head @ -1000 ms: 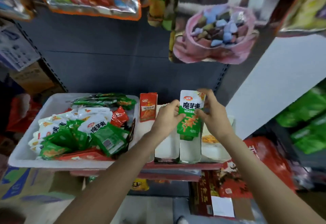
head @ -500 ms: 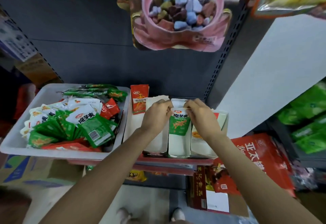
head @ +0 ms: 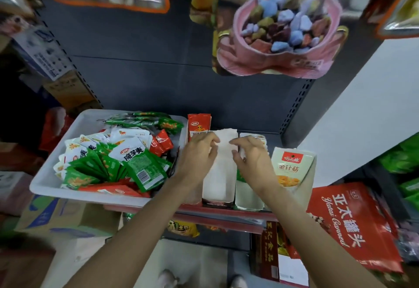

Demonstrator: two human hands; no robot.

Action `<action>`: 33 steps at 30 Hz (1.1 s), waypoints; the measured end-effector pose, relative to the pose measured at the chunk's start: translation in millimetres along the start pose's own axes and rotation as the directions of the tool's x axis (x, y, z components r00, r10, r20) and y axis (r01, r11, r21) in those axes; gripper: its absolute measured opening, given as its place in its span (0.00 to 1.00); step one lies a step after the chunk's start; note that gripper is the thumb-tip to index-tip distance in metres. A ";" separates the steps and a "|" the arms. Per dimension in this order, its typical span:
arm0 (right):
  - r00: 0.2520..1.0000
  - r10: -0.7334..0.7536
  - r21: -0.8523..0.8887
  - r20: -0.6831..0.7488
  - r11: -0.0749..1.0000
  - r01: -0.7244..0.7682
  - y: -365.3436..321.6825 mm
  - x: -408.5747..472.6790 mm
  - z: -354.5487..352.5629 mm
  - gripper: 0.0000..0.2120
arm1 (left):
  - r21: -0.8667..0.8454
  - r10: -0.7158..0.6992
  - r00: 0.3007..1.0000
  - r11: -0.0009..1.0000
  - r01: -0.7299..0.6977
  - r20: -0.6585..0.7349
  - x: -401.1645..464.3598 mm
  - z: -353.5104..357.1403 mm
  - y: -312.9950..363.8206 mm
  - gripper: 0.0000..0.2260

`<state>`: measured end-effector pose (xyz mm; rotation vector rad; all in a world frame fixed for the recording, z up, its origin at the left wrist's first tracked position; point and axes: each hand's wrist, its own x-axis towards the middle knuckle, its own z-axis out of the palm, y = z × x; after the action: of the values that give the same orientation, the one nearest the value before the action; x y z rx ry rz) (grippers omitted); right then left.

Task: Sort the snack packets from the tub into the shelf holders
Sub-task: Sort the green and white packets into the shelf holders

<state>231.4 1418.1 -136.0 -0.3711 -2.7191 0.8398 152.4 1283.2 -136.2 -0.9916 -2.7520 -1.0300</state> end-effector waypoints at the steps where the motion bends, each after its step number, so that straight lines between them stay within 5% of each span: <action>1: 1.000 -0.007 0.033 0.009 0.999 0.006 -11.3 2.0 5.8 0.13 | -0.003 -0.029 0.999 1.000 0.029 -0.013 -3.7 -11.5 -10.9 0.06; 7: 0.990 -0.094 0.150 0.102 0.986 0.078 -93.9 21.7 57.0 0.20 | 0.157 -0.223 0.973 0.961 0.229 -0.058 -14.5 -87.5 -99.3 0.11; 14: 0.893 -0.089 0.095 0.442 0.994 0.052 -162.7 38.6 139.6 0.31 | 0.450 -0.379 0.909 0.851 0.270 0.173 -27.0 -135.4 -170.7 0.23; 18: 0.823 -0.066 -0.173 0.565 0.965 0.196 -173.3 40.1 167.1 0.29 | 0.327 -0.333 0.905 0.914 0.240 0.265 -31.2 -140.6 -187.1 0.21; 24: 0.881 -0.126 -0.122 0.455 0.972 0.202 -170.1 43.6 146.7 0.22 | -0.042 -0.313 0.931 0.944 0.326 0.189 -32.1 -150.2 -180.8 0.15; 26: 0.948 -0.061 -0.019 0.313 0.997 0.071 -167.4 47.5 137.3 0.15 | -0.142 -0.312 0.941 0.933 0.329 0.133 -32.6 -150.6 -176.2 0.18; 28: 0.973 0.081 0.270 0.218 0.953 -0.140 -164.6 47.6 127.8 0.10 | -0.218 -0.307 0.943 0.919 0.329 0.132 -31.2 -149.3 -171.9 0.22; 30: 0.955 0.196 0.563 0.222 0.774 -0.289 -160.8 45.2 115.3 0.10 | -0.268 -0.277 0.942 0.909 0.320 0.188 -28.2 -146.2 -164.1 0.24; 33: 0.936 0.236 0.757 0.261 0.552 -0.350 -152.4 36.6 96.6 0.13 | -0.328 -0.231 0.942 0.894 0.305 0.244 -22.8 -136.0 -140.9 0.25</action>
<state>140.9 1258.7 -118.0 -0.5744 -2.0612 2.1140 64.6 1107.7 -117.1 -0.7922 -2.9925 -1.6137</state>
